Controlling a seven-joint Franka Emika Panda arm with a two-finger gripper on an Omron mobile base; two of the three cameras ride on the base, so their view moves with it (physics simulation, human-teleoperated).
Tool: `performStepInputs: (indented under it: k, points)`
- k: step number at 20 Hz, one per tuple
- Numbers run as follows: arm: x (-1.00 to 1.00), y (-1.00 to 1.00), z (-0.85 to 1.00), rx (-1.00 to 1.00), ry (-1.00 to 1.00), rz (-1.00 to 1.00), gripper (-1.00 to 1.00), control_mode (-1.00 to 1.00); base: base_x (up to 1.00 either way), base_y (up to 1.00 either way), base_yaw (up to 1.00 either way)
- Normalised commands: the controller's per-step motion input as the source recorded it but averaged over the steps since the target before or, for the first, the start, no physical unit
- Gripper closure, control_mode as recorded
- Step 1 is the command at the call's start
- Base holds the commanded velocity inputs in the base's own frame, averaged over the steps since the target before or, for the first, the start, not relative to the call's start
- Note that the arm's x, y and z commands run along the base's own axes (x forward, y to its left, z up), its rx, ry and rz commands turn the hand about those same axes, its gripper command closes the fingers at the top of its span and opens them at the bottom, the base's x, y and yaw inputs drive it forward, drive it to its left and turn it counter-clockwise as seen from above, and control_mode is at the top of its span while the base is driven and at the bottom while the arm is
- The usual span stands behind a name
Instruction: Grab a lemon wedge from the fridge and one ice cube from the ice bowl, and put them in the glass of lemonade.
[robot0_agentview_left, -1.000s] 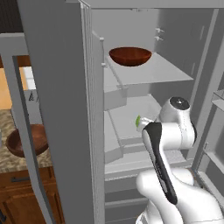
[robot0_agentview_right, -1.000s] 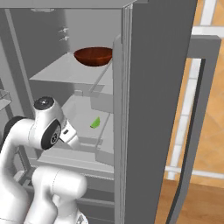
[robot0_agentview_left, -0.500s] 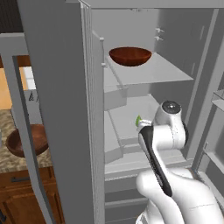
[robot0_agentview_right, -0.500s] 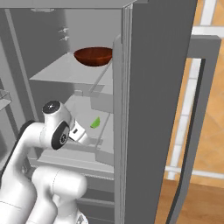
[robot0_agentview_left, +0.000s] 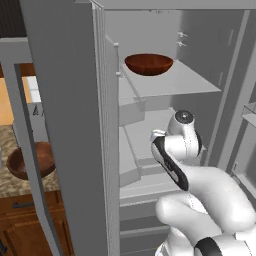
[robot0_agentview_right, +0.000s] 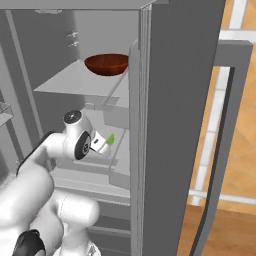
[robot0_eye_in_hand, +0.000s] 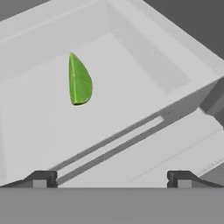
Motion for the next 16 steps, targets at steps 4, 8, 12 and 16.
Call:
performStepInputs:
  k: [4, 8, 12, 16]
  points:
    - [0.75, -0.01, -0.19, 0.00, 0.01, 0.00, -1.00, -1.00, 0.00, 0.00, 0.00]
    - [0.70, -0.06, -0.29, 0.00, 0.01, 0.00, -1.00, -1.00, 0.00, 0.00, 0.00]
    - [0.63, -0.03, -0.38, -0.01, 0.00, 0.00, -1.00, -1.00, 0.00, 0.00, 0.00]
    - [0.60, -0.02, -0.40, -0.02, 0.02, 0.00, -1.00, -1.00, 0.00, 0.00, 0.00]
